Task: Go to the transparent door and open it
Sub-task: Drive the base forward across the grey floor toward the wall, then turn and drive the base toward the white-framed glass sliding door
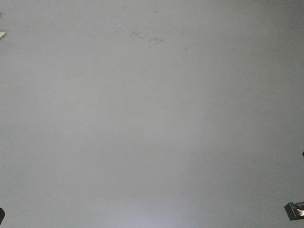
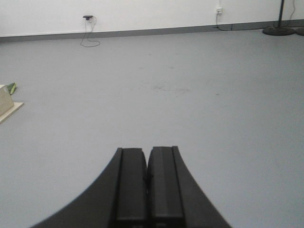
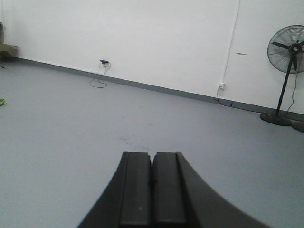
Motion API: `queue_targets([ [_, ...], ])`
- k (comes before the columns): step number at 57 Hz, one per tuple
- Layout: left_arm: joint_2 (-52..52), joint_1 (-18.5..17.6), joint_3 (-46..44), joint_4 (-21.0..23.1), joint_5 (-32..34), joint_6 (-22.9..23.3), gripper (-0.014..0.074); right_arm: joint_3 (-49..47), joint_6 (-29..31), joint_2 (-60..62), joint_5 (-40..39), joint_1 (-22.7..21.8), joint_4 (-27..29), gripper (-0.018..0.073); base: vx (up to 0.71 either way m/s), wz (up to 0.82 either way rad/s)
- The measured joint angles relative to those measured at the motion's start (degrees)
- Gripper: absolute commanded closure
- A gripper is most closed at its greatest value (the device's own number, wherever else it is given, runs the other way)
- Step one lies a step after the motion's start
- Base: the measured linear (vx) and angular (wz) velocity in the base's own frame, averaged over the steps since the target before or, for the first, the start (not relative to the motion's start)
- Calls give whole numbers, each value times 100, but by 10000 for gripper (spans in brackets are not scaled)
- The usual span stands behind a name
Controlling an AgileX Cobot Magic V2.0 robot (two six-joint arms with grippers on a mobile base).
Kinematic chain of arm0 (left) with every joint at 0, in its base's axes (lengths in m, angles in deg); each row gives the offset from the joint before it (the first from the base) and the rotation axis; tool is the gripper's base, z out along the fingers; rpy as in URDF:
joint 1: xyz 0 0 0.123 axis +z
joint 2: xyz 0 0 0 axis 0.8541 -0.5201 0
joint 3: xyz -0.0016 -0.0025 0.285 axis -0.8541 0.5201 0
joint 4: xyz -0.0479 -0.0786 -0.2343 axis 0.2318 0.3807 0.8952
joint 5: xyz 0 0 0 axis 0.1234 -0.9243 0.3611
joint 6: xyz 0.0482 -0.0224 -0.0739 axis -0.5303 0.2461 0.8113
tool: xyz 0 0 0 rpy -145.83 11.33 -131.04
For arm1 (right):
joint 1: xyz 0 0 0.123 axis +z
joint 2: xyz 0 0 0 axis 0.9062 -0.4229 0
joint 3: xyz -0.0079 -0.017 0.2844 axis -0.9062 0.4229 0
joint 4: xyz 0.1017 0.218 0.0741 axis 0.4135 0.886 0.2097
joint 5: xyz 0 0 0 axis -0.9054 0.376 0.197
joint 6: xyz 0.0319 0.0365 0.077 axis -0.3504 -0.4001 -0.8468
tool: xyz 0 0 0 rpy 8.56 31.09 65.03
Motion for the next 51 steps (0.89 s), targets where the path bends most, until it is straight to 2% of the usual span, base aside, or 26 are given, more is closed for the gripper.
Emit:
queue_targets([
  [51,0,0,0,0,0,0,603,0,0,0,0,0,0,568,44,12],
])
